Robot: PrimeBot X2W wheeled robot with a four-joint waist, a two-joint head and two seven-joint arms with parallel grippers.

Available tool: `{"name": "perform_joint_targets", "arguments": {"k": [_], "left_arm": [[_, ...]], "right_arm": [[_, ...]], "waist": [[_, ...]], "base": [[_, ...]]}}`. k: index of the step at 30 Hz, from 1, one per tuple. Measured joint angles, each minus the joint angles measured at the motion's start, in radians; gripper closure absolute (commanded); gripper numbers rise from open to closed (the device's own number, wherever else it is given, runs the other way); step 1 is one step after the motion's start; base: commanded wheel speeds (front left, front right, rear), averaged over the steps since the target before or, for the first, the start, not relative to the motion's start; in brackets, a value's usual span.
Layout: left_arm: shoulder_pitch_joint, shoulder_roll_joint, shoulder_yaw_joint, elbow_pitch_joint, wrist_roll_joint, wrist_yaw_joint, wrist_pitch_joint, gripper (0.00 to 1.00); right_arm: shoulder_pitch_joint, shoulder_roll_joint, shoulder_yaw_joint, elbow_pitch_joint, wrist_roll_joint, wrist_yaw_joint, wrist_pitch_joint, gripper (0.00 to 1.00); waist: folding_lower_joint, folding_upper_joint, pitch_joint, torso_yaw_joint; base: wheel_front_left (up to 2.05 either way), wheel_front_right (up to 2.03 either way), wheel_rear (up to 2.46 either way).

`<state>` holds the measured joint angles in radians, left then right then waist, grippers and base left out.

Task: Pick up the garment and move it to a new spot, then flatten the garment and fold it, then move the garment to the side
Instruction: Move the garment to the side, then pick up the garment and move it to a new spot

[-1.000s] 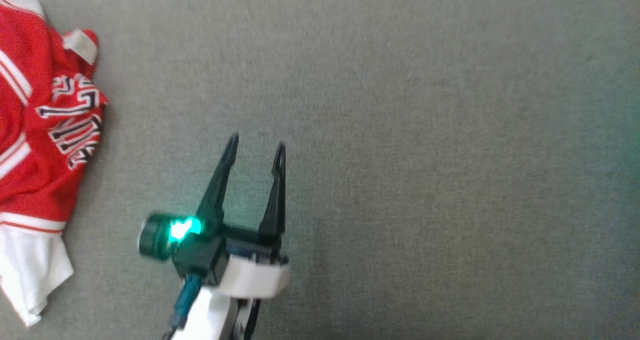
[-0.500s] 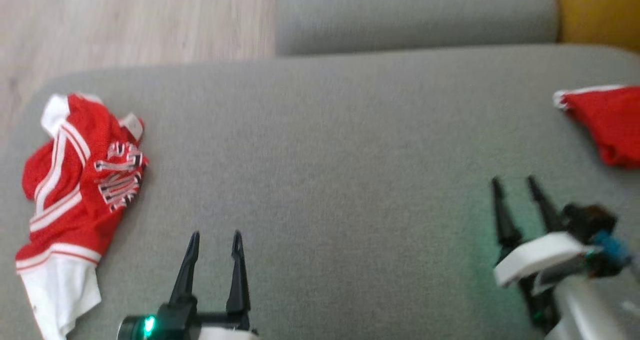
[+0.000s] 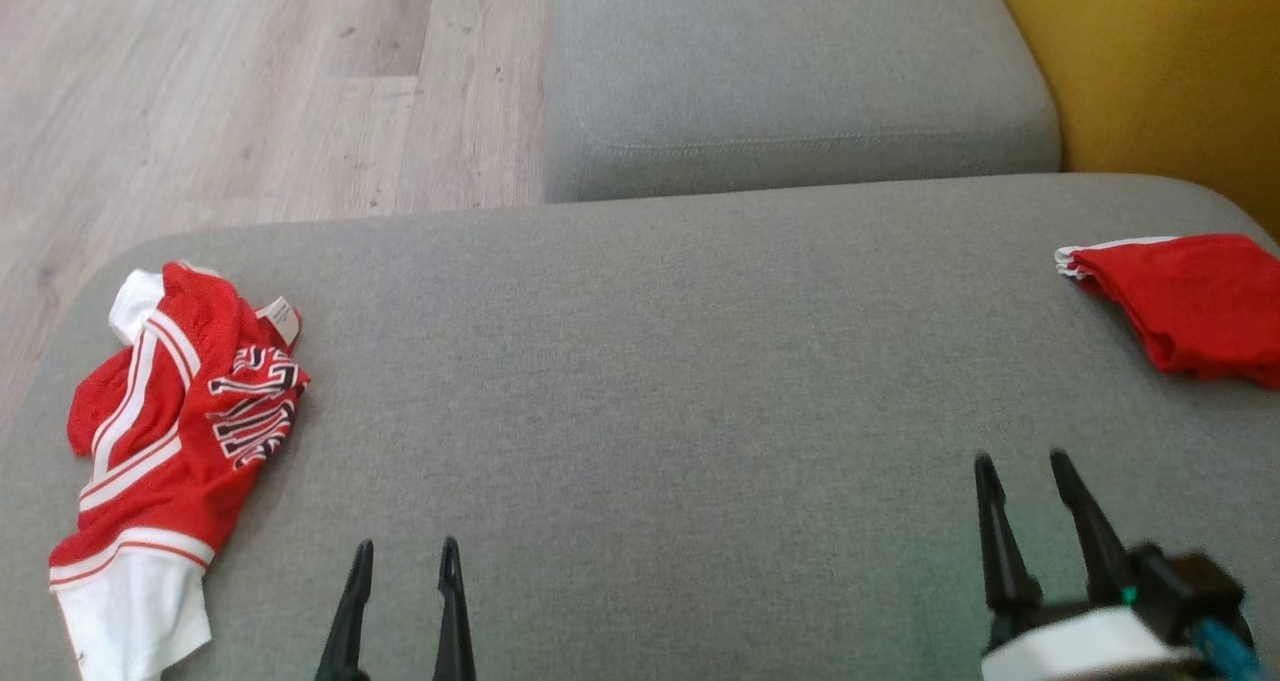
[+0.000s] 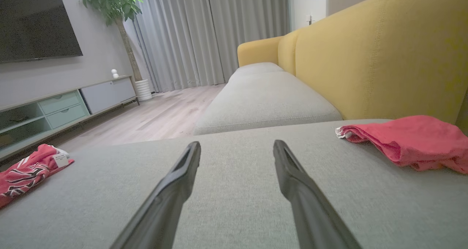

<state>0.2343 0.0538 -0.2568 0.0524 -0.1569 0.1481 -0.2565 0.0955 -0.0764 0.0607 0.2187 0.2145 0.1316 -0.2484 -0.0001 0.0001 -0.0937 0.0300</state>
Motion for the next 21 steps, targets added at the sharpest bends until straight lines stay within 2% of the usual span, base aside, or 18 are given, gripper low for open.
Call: {"name": "perform_joint_targets", "arguments": {"k": [6,21], "left_arm": [[0.055,0.002,0.004,-0.018,0.022,-0.005,0.0,0.0],[0.061,0.002,0.032,-0.016,0.035,-0.018,0.0,0.0]], "right_arm": [[0.102,0.017,-0.017,-0.047,-0.036,0.0,-0.002,0.0],[0.103,0.029,-0.006,-0.043,-0.058,0.0,-0.002,0.0]], "waist": [[-0.0001,0.0,-0.024,-0.007],[0.0,0.0,-0.031,-0.006]], "base": [[0.0,0.0,0.0],[0.0,0.0,0.0]]}}
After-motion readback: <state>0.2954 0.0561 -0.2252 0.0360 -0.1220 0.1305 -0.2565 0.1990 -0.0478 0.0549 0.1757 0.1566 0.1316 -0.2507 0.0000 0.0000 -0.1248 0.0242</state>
